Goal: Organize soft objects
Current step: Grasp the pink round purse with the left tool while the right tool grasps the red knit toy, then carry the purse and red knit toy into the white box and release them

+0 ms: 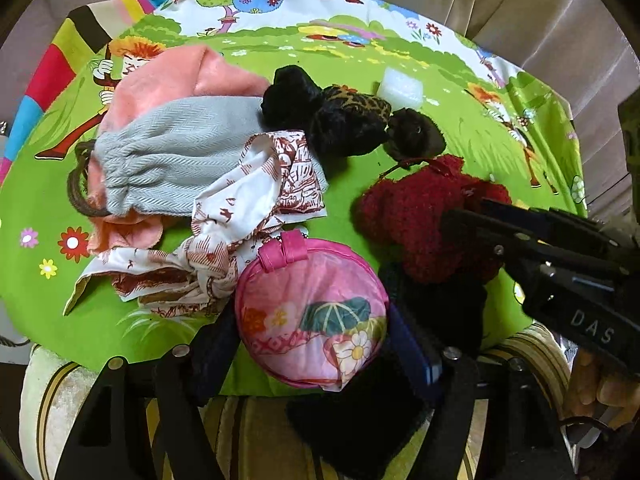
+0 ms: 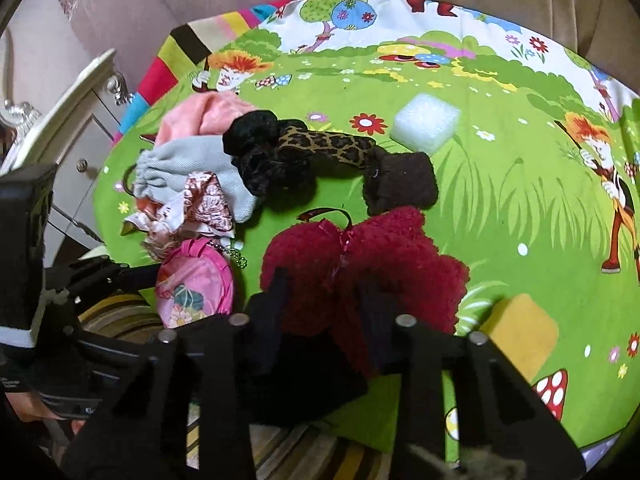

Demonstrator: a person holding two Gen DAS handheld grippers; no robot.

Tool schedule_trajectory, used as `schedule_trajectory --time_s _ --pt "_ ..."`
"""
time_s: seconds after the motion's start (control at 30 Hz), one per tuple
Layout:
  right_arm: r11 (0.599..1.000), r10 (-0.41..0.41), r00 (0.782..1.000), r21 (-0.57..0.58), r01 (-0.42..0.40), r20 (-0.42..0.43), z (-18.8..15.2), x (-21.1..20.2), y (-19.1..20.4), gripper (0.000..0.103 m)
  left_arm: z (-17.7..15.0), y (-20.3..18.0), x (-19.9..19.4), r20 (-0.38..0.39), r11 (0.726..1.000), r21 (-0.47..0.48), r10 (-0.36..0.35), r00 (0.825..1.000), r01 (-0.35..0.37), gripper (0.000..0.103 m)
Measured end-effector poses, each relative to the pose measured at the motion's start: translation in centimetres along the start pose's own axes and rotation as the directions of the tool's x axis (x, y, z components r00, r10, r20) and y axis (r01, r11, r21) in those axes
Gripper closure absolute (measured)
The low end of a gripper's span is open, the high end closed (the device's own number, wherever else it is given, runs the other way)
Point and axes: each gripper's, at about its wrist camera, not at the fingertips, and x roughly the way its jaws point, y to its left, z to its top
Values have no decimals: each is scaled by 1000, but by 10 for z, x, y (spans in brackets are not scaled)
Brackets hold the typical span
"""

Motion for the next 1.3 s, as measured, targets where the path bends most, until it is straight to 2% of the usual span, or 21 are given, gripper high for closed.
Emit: schedule_trajectory --time_s 0.03,0.07,0.1,0.43,0.9,1.3 --pt "1000 2 1000 8 -3 3 -1 -2 -1 72 -2 2 -4 5 1000 -4 -5 1000 5 31" --pt "1000 2 1000 13 -2 5 -2 -4 -1 79 -3 3 -7 9 1000 -7 -8 1000 8 31" --pt "1000 -1 1000 15 1 7 -4 -7 -1 96 -4 4 -10 16 1000 -10 -13 1000 13 31" --pt "999 -6 1000 38 5 29 -14 -25 0 96 -21 12 -32 60 998 -31 -51 997 53 31" --pt "996 -17 989 90 4 145 -30 -88 1 96 -34 7 -69 159 994 -29 -100 982 106 31" --pt "980 -125 971 180 89 203 -90 -159 -17 96 -56 -41 -94 191 984 54 -178 965 170 31"
